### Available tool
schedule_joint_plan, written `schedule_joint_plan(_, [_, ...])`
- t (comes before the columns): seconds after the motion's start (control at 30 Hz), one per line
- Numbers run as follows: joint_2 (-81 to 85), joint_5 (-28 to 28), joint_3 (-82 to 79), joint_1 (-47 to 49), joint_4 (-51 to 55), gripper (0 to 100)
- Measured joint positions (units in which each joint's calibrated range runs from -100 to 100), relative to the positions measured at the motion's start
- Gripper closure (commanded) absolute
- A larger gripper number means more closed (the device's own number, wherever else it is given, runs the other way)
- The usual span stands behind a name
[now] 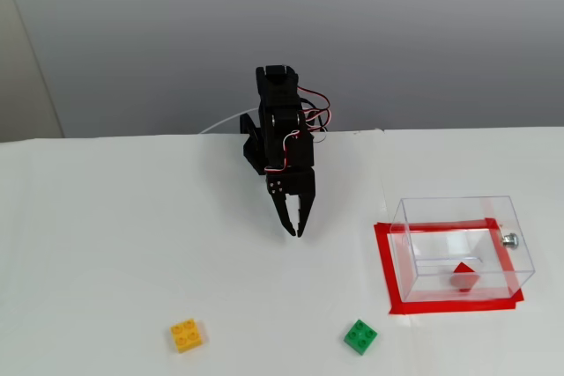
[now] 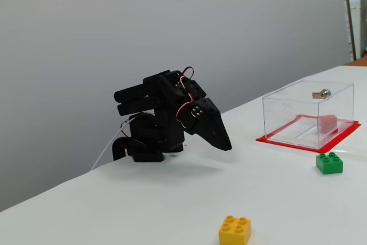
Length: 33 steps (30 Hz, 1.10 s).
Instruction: Pick the red lego brick and place it into the transparent box
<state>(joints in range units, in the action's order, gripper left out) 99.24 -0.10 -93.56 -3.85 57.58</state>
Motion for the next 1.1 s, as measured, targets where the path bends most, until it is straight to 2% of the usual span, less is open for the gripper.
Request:
schedule_joint_plan(0.3, [0.0,-0.2,0.0,0.0,3.9,99])
schedule_joint_plan(0.6, [0.0,-4.6,-0.8,0.0,8.4,99])
schedule_joint_plan(1.1, [0.0,-2.8,-0.4,0.9,14.6,98])
